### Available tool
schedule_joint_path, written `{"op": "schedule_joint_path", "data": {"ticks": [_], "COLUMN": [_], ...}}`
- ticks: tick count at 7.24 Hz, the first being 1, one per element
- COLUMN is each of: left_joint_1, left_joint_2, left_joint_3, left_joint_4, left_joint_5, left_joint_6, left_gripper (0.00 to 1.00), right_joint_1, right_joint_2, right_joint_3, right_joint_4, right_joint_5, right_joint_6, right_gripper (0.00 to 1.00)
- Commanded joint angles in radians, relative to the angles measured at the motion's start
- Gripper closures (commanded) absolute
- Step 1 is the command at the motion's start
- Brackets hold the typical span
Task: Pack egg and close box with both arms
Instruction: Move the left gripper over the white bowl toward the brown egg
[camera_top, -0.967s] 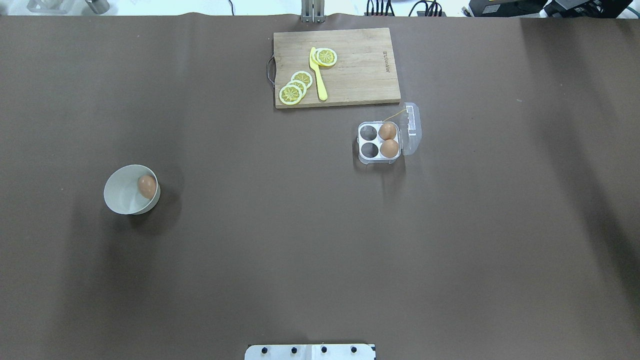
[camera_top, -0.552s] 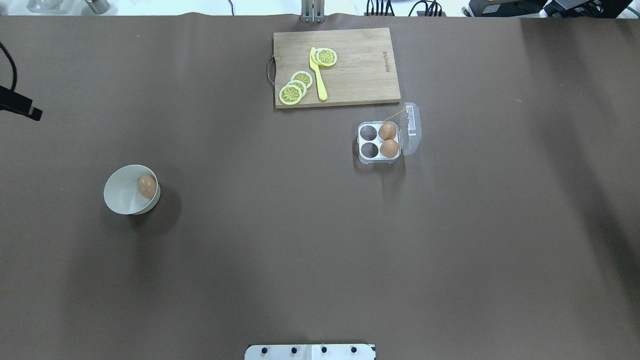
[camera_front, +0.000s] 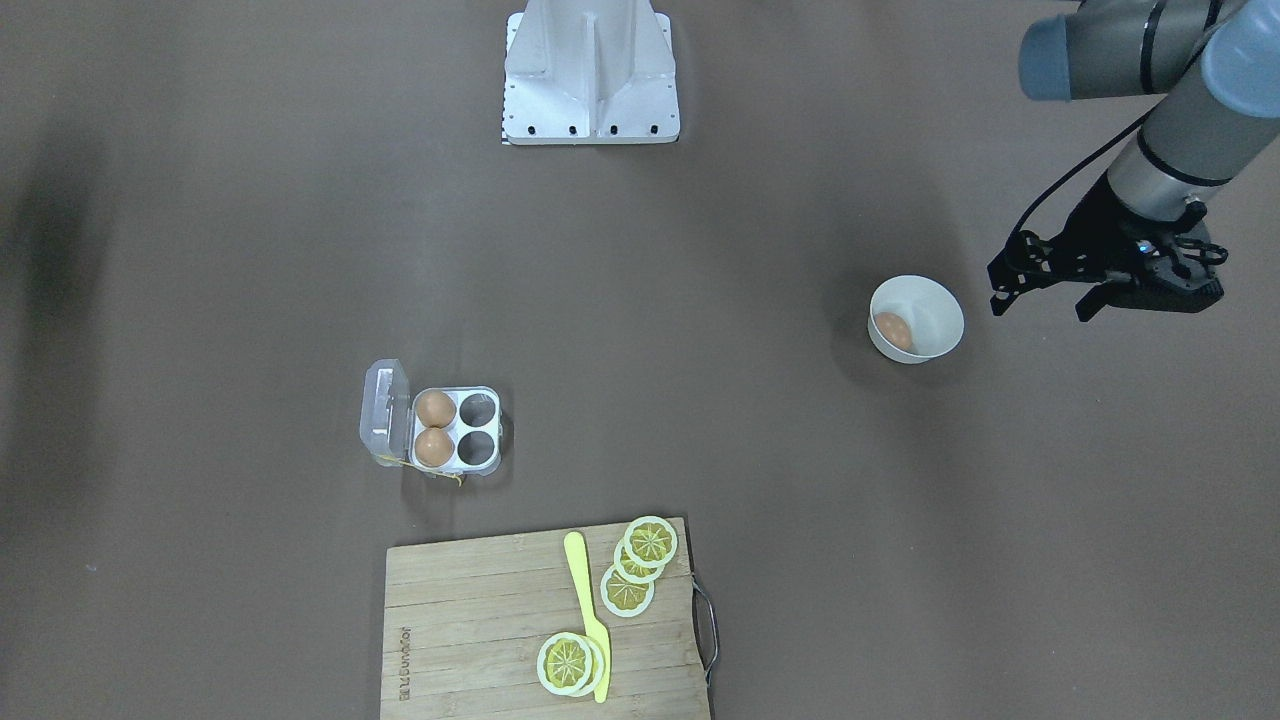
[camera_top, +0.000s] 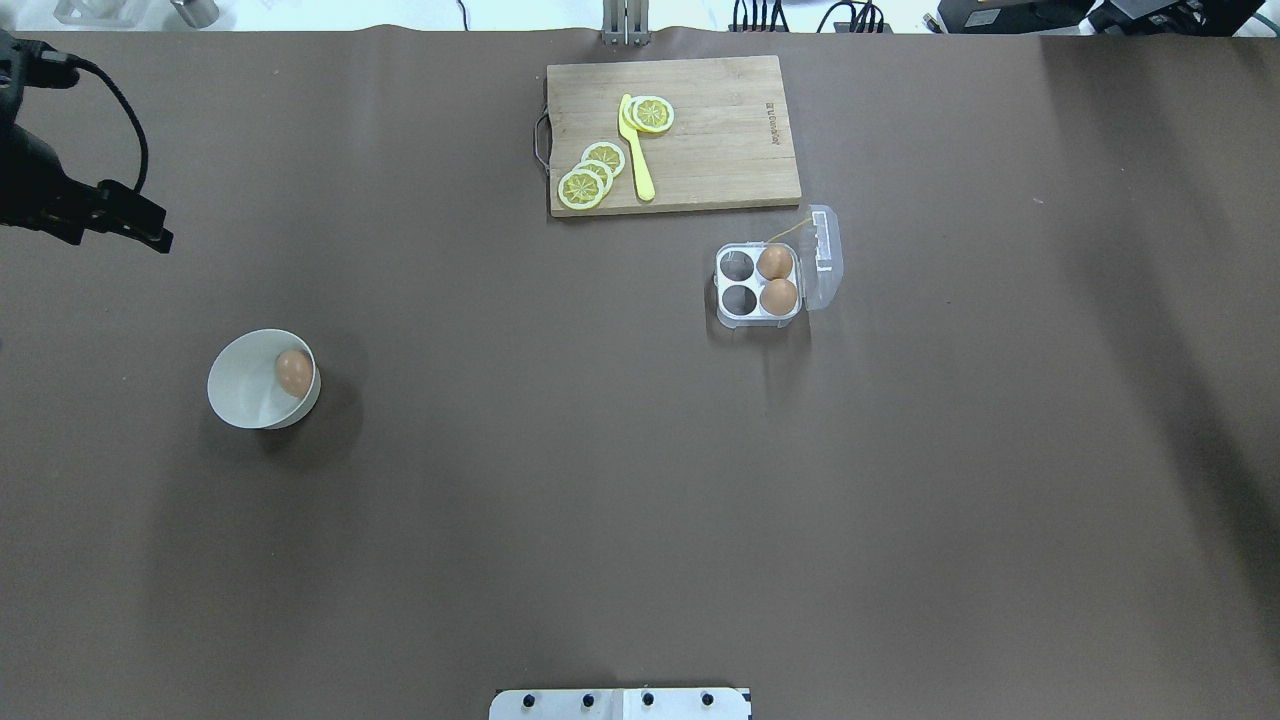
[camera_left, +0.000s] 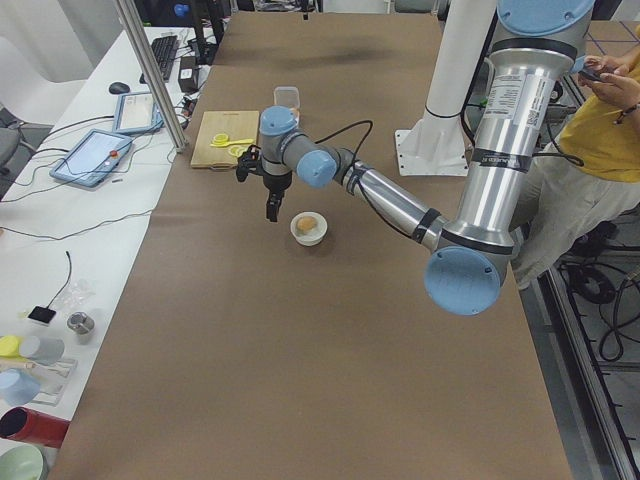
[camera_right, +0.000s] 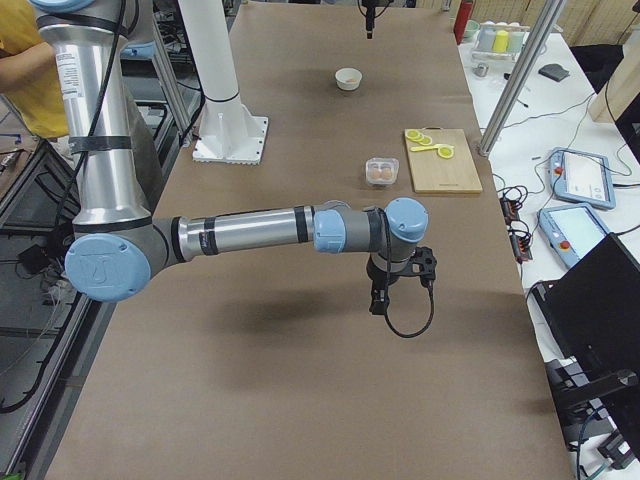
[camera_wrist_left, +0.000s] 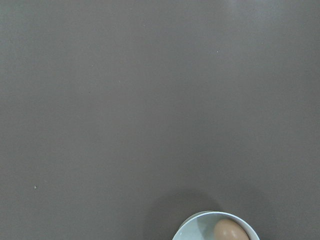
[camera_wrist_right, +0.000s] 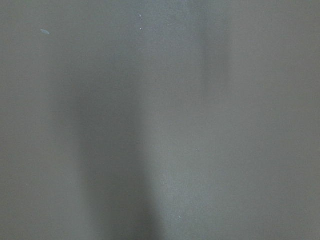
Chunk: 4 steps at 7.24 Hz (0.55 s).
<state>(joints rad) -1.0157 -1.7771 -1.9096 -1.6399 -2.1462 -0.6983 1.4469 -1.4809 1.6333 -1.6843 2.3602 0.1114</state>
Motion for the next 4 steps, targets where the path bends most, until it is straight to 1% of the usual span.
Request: {"op": "schedule_joint_path", "data": {"ticks": [1,3,4], "left_joint_1": [0.087,0.140,0.144], "left_joint_2": [-0.004,0.004,0.004], "left_joint_3": [0.004,0.004,0.007], "left_joint_4": [0.002,-0.003,-0.009], "left_joint_5": [0.049,0.057,0.057], "left_joint_6": [-0.052,-0.055,-0.055], "left_gripper": [0.03,0.03,0.03], "right_joint_1": [-0.002,-0.006,-0.006], "right_joint_2": [0.001,-0.001,0.002], "right_joint_3": [-0.003,-0.004,-0.004], "right_joint_4": [0.000,0.000,0.000], "right_joint_5": [0.001,0.001,-0.001], "right_joint_6": [0.002,-0.004,-0.001], "right_gripper": [0.00,0.00,0.00]}}
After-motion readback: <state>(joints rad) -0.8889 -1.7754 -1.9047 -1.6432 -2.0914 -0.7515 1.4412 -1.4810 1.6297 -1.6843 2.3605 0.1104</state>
